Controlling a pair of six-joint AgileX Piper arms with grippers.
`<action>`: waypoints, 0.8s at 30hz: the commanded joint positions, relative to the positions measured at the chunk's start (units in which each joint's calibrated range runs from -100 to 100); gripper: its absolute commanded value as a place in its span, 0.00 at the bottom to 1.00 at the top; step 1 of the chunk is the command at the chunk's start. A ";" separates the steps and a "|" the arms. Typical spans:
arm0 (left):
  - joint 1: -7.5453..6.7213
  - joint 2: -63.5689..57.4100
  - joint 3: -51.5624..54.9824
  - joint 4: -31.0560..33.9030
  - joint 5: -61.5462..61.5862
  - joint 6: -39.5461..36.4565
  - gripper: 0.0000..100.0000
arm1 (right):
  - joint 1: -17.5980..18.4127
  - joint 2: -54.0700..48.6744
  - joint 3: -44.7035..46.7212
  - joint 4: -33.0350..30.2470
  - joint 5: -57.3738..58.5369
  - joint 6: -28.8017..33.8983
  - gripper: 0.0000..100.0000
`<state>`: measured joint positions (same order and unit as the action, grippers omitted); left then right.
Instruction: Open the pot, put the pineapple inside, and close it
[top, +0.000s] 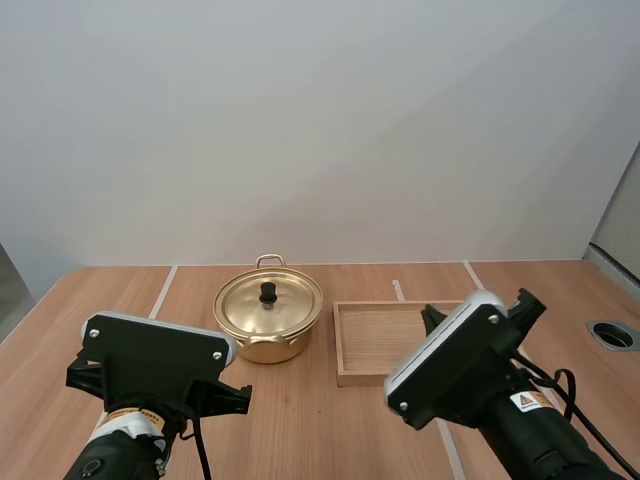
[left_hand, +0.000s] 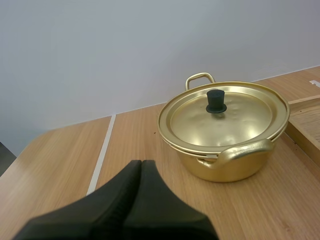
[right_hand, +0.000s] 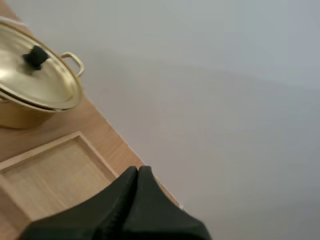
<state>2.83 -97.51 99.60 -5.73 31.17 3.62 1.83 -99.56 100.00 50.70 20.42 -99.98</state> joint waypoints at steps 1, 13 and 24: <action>0.00 -0.43 0.17 0.28 -1.92 -0.59 0.00 | -0.16 -0.44 0.00 -2.97 9.33 -0.02 0.00; 0.00 -0.43 0.17 0.28 -1.92 -0.59 0.00 | -0.16 -0.44 0.00 -29.07 -0.88 51.59 0.00; 0.00 -0.43 0.17 0.28 -1.92 -0.59 0.00 | -0.16 -0.44 0.00 -41.48 -3.62 76.49 0.00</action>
<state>2.83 -97.51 99.65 -5.73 30.99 3.62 1.83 -99.56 100.00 9.99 13.85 -25.29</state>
